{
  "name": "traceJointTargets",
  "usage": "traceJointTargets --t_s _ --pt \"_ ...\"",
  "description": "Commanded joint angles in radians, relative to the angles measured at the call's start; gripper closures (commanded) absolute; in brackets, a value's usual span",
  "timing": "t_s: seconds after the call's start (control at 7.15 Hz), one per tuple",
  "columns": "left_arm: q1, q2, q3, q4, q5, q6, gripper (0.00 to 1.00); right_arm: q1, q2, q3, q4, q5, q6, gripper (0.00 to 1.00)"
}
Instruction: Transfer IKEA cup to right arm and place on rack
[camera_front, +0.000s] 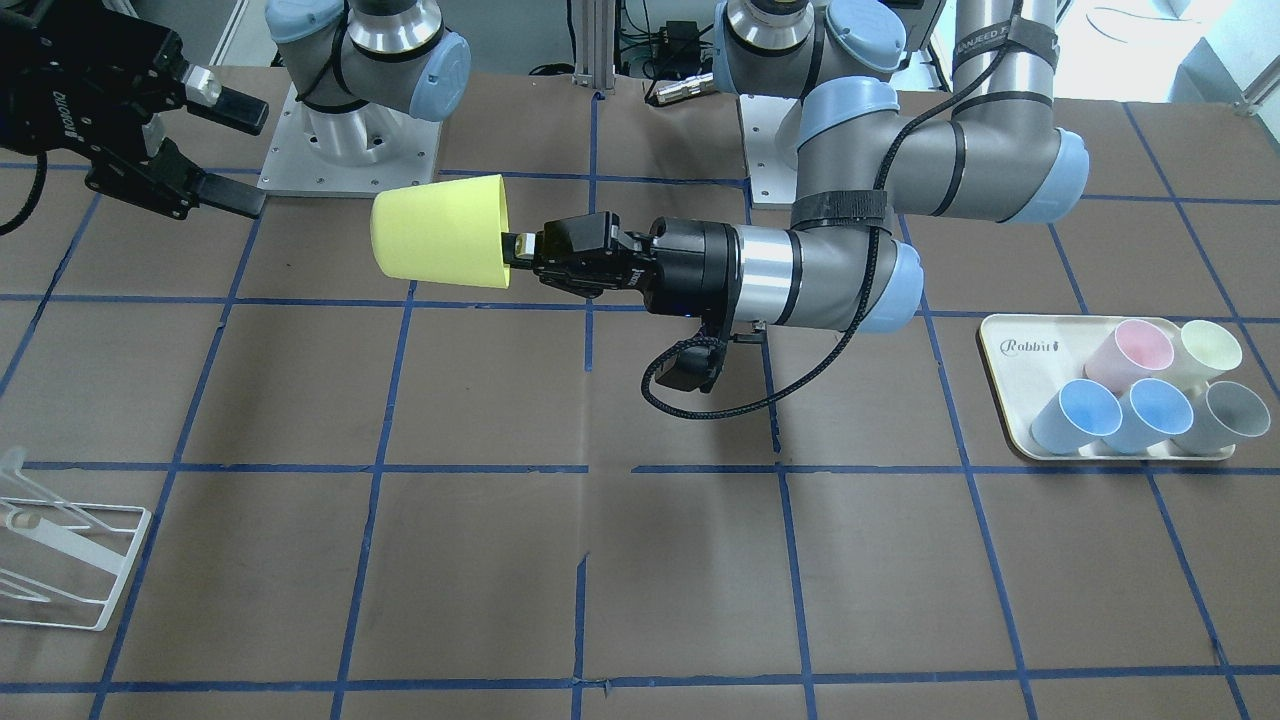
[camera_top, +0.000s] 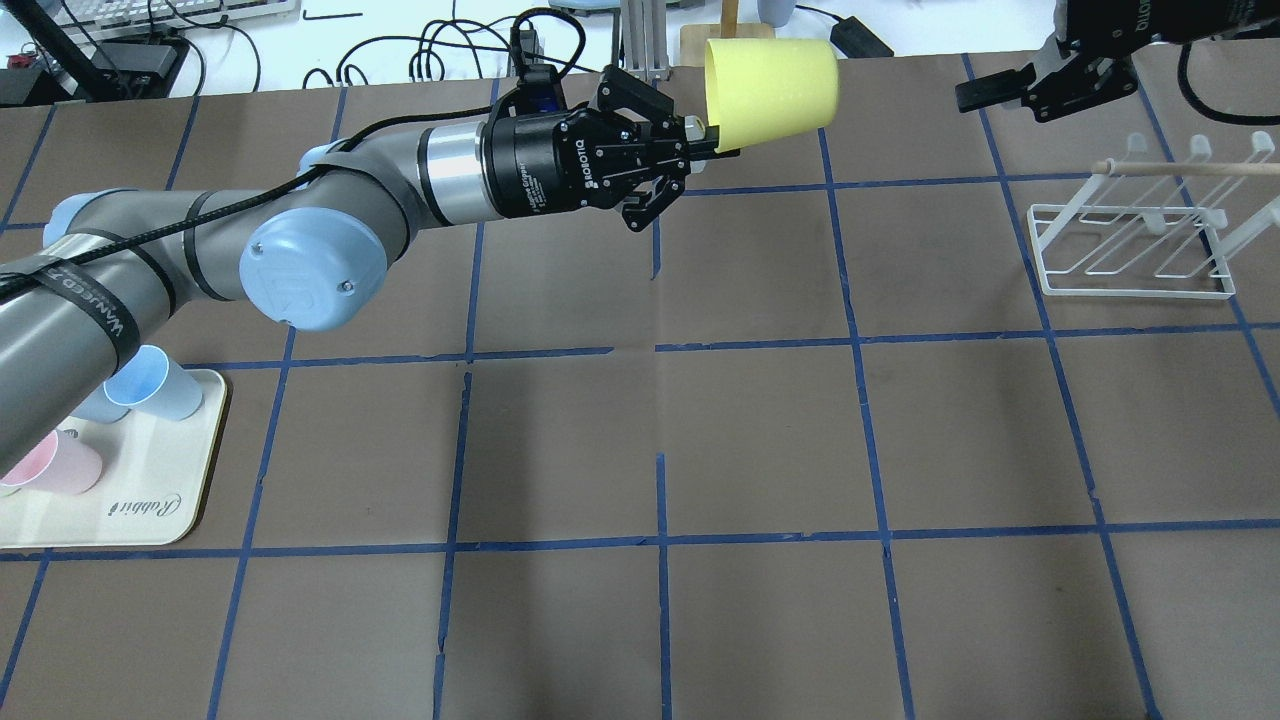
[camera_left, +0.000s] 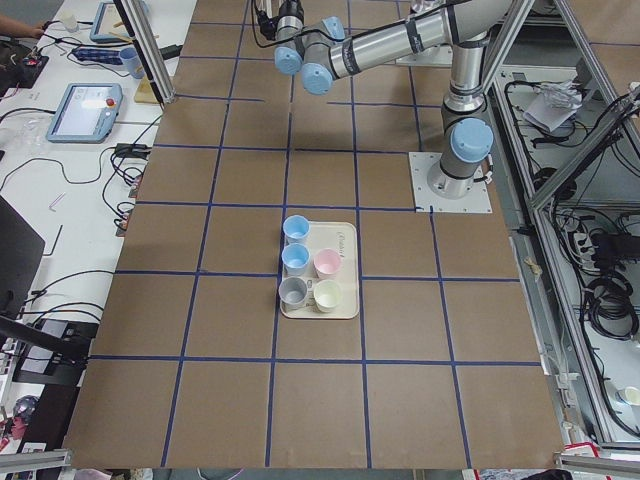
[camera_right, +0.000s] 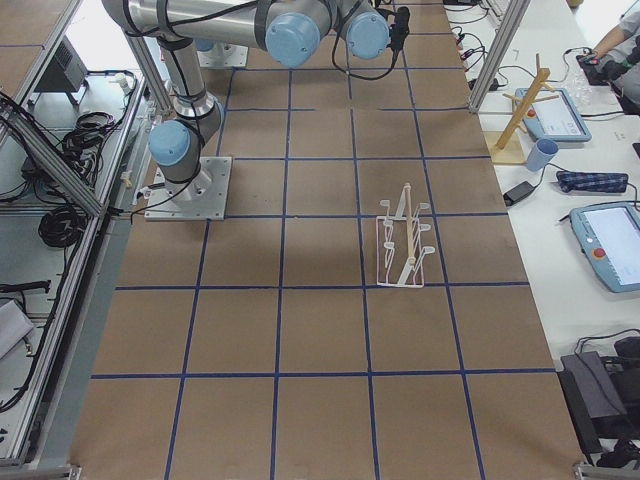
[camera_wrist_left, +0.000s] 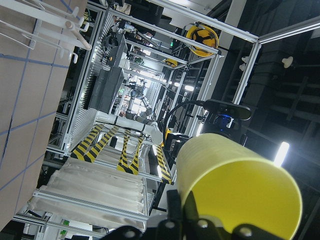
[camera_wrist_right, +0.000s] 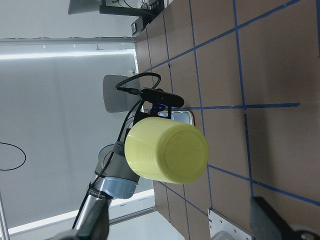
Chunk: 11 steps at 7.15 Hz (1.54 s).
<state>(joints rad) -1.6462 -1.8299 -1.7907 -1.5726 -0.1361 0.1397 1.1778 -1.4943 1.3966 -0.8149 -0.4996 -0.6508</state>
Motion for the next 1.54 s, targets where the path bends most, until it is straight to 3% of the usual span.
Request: traceJointTargets --t_s 0.0,0.28,0.84,1.4 --pt "-0.018 -0.003 0.001 0.000 -0.003 0.001 1.00 0.006 0.011 0.071 0.000 0.083 -0.067 0.00" --pt "-0.030 -0.003 0.001 0.000 -0.026 0.011 1.00 0.006 0.009 0.116 -0.013 0.088 -0.093 0.00" --pt "-0.030 -0.012 0.004 0.000 -0.030 0.008 1.00 0.078 0.017 0.124 -0.026 0.197 -0.095 0.00" --pt "-0.032 -0.020 0.002 0.000 -0.028 0.009 1.00 0.088 0.023 0.124 -0.053 0.196 -0.095 0.00"
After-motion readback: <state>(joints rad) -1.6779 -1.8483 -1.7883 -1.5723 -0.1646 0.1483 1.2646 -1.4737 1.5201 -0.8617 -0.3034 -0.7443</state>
